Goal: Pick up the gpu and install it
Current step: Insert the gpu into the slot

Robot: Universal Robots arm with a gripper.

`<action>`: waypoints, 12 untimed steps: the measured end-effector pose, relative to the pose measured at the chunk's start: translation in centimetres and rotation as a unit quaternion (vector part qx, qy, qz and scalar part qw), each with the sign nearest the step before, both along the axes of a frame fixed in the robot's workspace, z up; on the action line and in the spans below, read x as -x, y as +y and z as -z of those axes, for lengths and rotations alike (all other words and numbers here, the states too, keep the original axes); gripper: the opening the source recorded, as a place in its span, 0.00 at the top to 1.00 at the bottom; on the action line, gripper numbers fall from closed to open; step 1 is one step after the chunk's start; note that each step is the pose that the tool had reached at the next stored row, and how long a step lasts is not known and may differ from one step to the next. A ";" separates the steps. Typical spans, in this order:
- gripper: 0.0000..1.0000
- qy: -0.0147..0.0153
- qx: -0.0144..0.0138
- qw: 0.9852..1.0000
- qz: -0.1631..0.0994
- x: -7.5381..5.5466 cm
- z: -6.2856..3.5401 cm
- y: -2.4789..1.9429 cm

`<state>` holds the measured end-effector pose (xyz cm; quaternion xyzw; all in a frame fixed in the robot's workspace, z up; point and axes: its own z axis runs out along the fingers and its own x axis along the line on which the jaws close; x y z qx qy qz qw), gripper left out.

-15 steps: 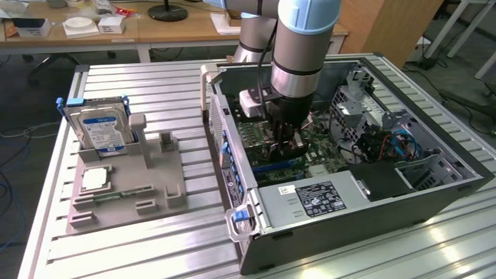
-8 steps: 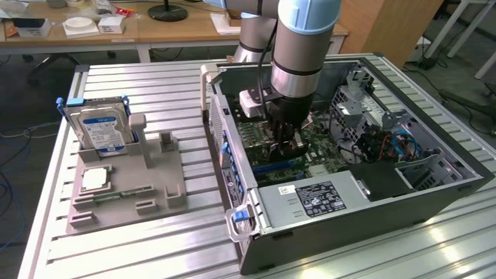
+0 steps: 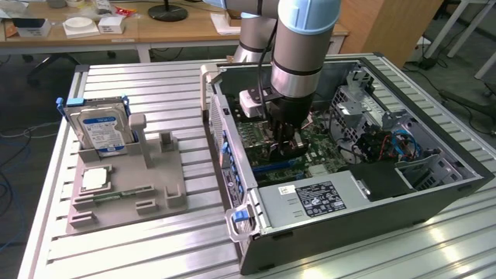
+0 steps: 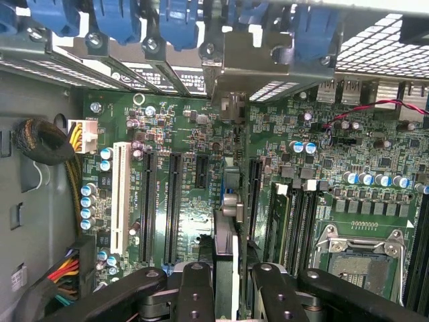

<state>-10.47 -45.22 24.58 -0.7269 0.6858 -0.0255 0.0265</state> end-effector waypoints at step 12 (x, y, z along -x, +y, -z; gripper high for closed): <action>0.73 0.000 0.000 1.000 0.017 0.0 0.00 0.00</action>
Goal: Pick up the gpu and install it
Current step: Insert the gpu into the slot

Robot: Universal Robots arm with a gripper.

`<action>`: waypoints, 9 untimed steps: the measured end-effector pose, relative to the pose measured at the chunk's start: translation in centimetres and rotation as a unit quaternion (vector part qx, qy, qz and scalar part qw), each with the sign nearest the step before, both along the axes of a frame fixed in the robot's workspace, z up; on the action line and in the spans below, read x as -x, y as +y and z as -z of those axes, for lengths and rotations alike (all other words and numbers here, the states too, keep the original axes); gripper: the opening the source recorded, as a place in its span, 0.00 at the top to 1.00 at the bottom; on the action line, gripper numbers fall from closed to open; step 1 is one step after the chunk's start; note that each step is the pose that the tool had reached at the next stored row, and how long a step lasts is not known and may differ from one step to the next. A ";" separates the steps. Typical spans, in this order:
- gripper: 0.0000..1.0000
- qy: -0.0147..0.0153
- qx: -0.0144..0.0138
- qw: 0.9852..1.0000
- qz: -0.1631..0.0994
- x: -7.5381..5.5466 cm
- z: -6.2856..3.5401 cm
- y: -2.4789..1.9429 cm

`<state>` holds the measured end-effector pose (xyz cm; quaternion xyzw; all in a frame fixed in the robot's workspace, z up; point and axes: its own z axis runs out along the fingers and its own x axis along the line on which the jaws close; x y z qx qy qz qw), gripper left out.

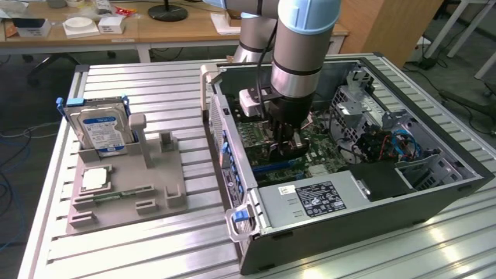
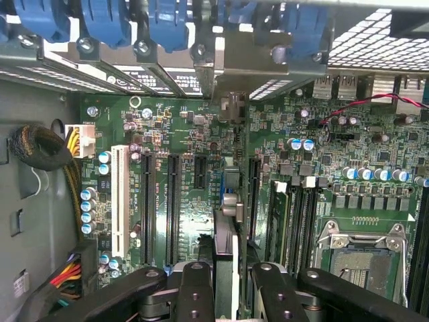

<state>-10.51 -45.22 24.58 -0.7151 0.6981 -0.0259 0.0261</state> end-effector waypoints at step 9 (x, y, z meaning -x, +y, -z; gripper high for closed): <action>0.73 0.000 0.000 1.000 0.000 0.3 0.00 -0.03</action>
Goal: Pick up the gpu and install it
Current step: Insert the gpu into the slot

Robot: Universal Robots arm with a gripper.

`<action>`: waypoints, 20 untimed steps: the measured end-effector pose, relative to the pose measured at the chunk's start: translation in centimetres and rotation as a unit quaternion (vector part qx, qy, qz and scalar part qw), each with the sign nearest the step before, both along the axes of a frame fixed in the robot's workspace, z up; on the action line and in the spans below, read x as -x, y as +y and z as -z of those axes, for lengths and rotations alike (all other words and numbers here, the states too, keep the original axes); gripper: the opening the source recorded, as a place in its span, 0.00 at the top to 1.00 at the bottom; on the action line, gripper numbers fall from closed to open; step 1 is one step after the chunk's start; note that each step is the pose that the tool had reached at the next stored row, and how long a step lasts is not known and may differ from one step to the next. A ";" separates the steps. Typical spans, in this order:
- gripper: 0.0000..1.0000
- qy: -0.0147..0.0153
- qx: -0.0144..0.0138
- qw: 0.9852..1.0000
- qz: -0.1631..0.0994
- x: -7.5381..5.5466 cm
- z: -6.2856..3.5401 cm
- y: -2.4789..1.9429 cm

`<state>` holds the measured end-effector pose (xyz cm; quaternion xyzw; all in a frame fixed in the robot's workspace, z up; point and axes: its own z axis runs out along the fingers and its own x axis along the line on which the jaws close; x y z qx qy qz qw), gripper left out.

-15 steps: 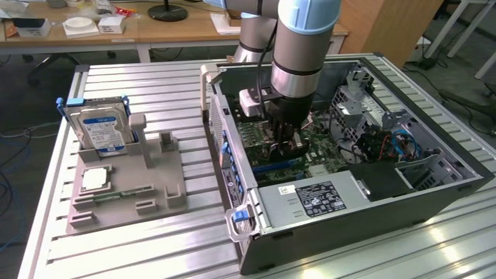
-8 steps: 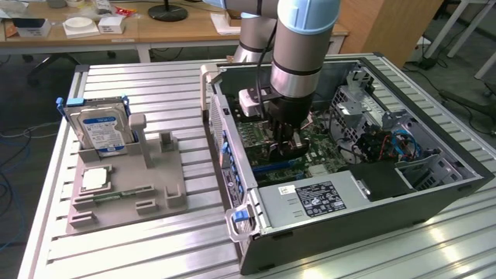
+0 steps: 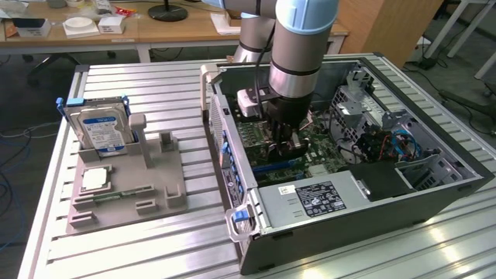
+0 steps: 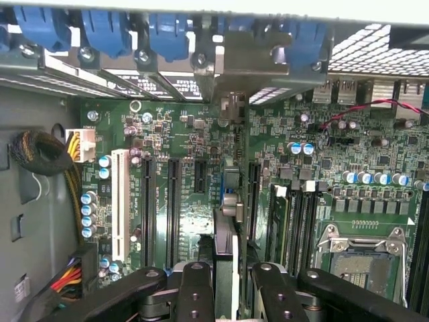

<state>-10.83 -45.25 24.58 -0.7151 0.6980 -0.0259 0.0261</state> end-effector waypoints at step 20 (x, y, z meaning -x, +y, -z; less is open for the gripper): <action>0.73 0.000 0.000 1.000 0.000 0.2 0.25 -0.19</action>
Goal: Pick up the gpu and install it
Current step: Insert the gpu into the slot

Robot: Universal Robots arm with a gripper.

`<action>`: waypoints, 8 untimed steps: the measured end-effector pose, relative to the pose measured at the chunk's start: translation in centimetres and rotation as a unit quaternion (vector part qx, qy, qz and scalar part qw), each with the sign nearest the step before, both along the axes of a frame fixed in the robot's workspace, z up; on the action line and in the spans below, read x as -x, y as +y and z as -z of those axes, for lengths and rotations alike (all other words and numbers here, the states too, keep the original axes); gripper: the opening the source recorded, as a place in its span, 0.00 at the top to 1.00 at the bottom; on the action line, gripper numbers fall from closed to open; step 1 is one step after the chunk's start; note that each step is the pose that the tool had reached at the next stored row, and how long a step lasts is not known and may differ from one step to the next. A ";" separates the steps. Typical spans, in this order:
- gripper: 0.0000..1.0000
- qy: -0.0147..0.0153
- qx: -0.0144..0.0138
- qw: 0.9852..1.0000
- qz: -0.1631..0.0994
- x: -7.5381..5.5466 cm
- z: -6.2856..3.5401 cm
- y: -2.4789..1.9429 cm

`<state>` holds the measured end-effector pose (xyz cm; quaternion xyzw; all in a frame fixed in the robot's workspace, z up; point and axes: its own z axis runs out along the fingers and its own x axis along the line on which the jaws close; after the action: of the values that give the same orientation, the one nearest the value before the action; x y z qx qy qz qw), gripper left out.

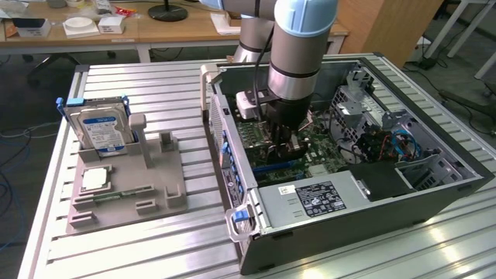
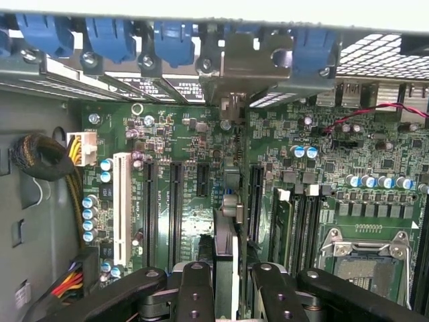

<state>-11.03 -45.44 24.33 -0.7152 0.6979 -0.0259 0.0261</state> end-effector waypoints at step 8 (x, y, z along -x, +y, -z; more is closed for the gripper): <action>0.73 0.000 0.000 1.000 0.000 -0.3 0.05 0.00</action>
<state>-10.77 -45.44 24.28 -0.7151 0.6980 -0.0258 0.0262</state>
